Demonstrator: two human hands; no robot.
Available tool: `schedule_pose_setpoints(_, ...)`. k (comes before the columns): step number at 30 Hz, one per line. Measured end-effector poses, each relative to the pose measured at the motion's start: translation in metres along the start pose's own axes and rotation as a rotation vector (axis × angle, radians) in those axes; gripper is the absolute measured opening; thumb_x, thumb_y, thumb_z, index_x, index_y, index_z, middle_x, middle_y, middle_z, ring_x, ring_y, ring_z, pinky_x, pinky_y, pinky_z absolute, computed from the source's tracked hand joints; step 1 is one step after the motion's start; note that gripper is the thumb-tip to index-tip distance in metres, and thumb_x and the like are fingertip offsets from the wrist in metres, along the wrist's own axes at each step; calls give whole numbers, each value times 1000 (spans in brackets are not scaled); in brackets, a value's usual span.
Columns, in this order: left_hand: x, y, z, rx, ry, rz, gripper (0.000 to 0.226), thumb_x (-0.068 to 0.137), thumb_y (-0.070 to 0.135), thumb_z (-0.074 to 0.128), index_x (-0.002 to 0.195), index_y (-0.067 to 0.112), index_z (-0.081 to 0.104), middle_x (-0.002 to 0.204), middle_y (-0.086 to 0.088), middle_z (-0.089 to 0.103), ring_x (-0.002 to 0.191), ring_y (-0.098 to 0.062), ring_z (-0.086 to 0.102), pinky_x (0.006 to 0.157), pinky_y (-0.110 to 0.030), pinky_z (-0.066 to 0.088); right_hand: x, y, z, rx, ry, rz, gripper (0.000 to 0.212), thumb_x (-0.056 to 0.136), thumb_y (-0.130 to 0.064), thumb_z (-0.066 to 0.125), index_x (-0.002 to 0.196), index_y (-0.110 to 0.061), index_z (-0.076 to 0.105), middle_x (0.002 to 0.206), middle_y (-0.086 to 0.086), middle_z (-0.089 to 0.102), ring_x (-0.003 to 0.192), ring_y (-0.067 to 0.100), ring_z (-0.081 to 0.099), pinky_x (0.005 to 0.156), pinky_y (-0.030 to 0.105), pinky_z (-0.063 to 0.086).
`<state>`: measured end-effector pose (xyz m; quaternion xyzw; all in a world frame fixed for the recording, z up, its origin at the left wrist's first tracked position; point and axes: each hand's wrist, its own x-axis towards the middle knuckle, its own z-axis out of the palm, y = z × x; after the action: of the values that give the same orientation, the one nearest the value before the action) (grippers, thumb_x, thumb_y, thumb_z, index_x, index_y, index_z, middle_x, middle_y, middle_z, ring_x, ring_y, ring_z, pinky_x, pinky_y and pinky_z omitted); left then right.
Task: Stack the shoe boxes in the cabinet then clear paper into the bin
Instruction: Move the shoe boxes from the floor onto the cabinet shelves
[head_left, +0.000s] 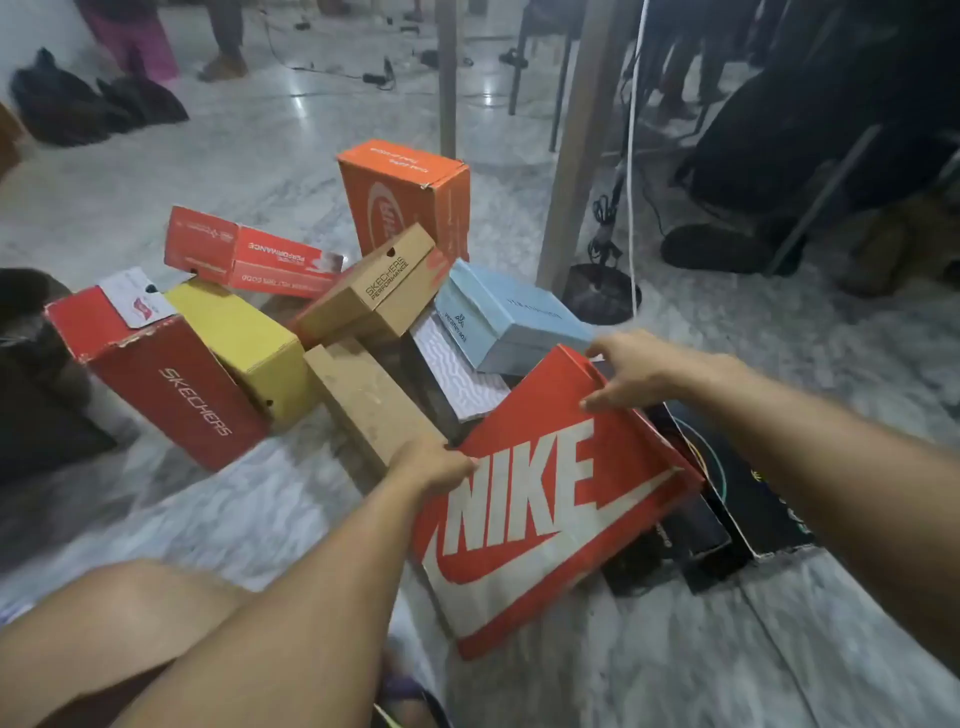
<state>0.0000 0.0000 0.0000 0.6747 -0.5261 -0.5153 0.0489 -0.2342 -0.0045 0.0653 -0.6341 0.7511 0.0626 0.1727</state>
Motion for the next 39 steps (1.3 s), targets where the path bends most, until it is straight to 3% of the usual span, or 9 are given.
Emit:
schedule_pose_setpoints(5,27,-39,28,-520,100,-263,33,86,12,58,118,7,56,108,-16,69,91,-33,70,81,-47,58,-10,4,11,40,-92,50,71,77,-46,77,138,-24,45,127,1,60,107,22,59,86,35,49)
schedule_pose_setpoints(9,81,-96,64,-614,202,-393,49,75,17,54,123,7,54,121,-14,63,100,-34,63,79,-42,55,-10,9,21,141,-168,50,92,76,-48,77,148,-39,20,121,-4,59,93,17,57,79,31,47)
schedule_pose_setpoints(13,17,-70,57,-675,2,-445,20,92,4,43,110,6,52,98,-7,59,78,-23,51,74,-39,36,-6,12,36,209,-225,89,113,69,-51,81,147,-52,-1,116,-7,58,93,20,63,83,36,53)
schedule_pose_setpoints(15,17,-69,58,-671,-47,-429,26,90,-4,41,111,10,47,97,-8,51,78,-23,45,76,-38,33,-5,12,38,235,-227,114,117,69,-51,82,147,-52,-5,116,-5,58,94,22,65,86,42,56)
schedule_pose_setpoints(17,14,-66,54,-657,-72,-403,35,84,-4,45,115,10,48,104,-7,56,74,-22,47,74,-39,36,-7,10,34,224,-216,116,113,70,-48,81,147,-50,-2,116,-4,60,93,23,66,85,44,57)
schedule_pose_setpoints(23,5,-48,28,-318,-200,-365,50,90,12,49,138,14,33,140,-11,42,132,-37,40,82,-41,46,-26,-11,-10,100,-94,138,90,74,-52,77,143,-30,24,118,3,62,96,26,64,89,44,54)
schedule_pose_setpoints(28,-5,-37,-12,-202,-244,-392,82,86,40,60,151,18,15,152,-20,31,134,-44,38,102,-61,39,-53,-30,-58,27,18,130,68,68,-55,78,121,-25,49,110,1,63,93,25,64,85,44,55)
schedule_pose_setpoints(35,-31,-21,-91,-264,-174,-221,107,72,52,75,152,14,16,154,-18,27,134,-38,38,103,-57,40,-77,-61,-109,210,125,19,42,71,-46,82,98,-20,64,95,-2,69,80,18,67,74,34,57)
schedule_pose_setpoints(39,-56,-13,-141,-290,-41,-24,119,45,63,85,144,19,36,147,-13,41,128,-33,47,103,-51,43,-88,-82,-127,369,151,-122,37,69,-43,84,91,-22,63,89,-8,69,76,11,68,59,25,50)
